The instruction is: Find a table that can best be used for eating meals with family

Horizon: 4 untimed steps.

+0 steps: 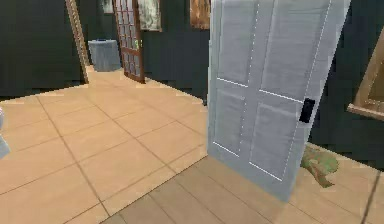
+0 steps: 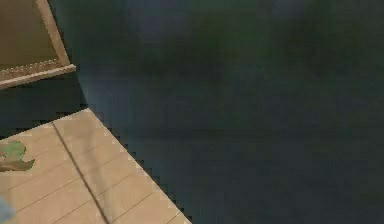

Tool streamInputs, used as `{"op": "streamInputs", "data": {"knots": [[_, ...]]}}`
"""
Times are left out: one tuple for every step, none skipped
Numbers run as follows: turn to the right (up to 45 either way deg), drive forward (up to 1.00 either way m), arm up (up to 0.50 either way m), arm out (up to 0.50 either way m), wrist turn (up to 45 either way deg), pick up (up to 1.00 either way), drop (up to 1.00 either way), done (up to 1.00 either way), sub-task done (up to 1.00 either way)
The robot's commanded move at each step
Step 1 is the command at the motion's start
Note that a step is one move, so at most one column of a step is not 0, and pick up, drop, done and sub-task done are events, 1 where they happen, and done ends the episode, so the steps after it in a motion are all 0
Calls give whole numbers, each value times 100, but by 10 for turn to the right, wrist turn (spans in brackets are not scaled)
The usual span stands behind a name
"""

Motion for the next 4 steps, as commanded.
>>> {"op": "streamInputs", "data": {"knots": [[-210, 0, 0, 0, 0, 0, 0, 0, 0], [0, 100, 0, 0, 0, 0, 0, 0, 0], [0, 100, 0, 0, 0, 0, 0, 0, 0], [0, 100, 0, 0, 0, 0, 0, 0, 0]]}}
